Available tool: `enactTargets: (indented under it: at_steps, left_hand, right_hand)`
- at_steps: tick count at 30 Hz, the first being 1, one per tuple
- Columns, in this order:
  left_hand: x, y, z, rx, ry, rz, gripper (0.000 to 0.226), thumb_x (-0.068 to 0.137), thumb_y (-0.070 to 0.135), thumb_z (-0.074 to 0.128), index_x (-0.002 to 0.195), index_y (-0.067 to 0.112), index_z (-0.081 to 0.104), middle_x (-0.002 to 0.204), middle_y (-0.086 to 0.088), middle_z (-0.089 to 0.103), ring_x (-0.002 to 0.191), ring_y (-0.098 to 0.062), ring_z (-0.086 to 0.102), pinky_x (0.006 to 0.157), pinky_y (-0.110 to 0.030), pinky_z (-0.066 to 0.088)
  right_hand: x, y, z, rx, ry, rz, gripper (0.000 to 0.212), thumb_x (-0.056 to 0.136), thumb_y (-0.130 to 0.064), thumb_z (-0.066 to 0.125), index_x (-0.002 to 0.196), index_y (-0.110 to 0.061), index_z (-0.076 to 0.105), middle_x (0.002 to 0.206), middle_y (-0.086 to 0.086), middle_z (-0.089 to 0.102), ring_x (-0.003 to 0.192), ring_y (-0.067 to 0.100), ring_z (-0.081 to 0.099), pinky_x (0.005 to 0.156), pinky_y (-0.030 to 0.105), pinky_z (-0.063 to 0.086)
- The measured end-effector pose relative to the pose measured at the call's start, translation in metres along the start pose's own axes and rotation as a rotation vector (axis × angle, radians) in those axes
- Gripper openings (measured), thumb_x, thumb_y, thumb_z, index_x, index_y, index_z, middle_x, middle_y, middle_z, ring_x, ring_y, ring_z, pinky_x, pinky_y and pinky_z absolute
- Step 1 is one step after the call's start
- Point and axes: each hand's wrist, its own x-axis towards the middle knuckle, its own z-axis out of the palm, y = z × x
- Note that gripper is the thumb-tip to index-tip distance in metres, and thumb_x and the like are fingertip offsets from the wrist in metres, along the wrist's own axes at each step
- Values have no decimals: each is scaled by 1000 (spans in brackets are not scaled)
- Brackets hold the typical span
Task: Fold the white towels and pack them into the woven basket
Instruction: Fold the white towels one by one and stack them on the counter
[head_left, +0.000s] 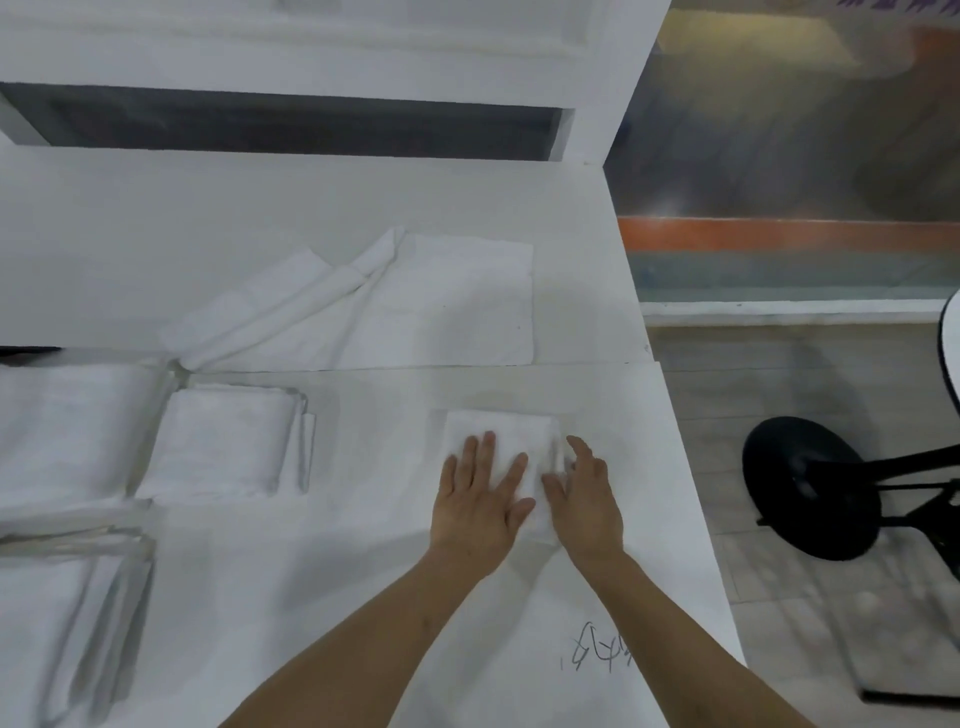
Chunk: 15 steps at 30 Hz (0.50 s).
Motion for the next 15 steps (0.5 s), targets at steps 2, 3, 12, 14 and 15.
enactTargets:
  at_steps: [2, 3, 12, 14, 15]
  left_hand:
    - [-3, -3, 3, 58, -14, 17, 63, 102, 65, 4, 159, 42, -9, 164, -5, -31, 150, -25, -30, 124, -50, -8]
    - [-5, -6, 3, 86, -28, 24, 62, 102, 65, 3, 158, 42, -12, 163, -4, -33, 149, -24, -33, 124, -49, -9]
    - [-98, -37, 16, 63, -40, -14, 59, 104, 62, 6, 156, 45, -17, 162, 1, -36, 148, -20, -36, 122, -46, -14]
    - [-131, -47, 19, 46, -30, -34, 59, 105, 59, 7, 156, 43, -18, 162, 2, -36, 149, -20, -35, 122, -44, -15]
    - [-147, -52, 22, 38, -31, -52, 60, 106, 58, 7, 157, 40, -19, 162, 2, -36, 149, -20, -33, 122, -43, -15]
  right_hand:
    - [-8, 9, 2, -159, 1, -185, 55, 101, -34, 55, 153, -33, 37, 146, 5, 46, 120, 26, 57, 88, 46, 56]
    - [-11, 13, 3, -250, -2, -253, 53, 102, -33, 54, 153, -32, 40, 154, 7, 43, 128, 29, 54, 92, 48, 55]
    - [-86, 5, 18, -480, -295, -336, 57, 106, -49, 33, 161, -37, 20, 170, -6, 17, 150, 24, 28, 112, 46, 37]
    - [-106, -2, 28, -475, -339, -358, 57, 106, -48, 36, 161, -36, 21, 169, -5, 18, 148, 25, 29, 115, 45, 37]
    - [-115, -5, 34, -459, -356, -379, 57, 106, -45, 38, 160, -34, 22, 168, -3, 20, 147, 26, 30, 115, 43, 37]
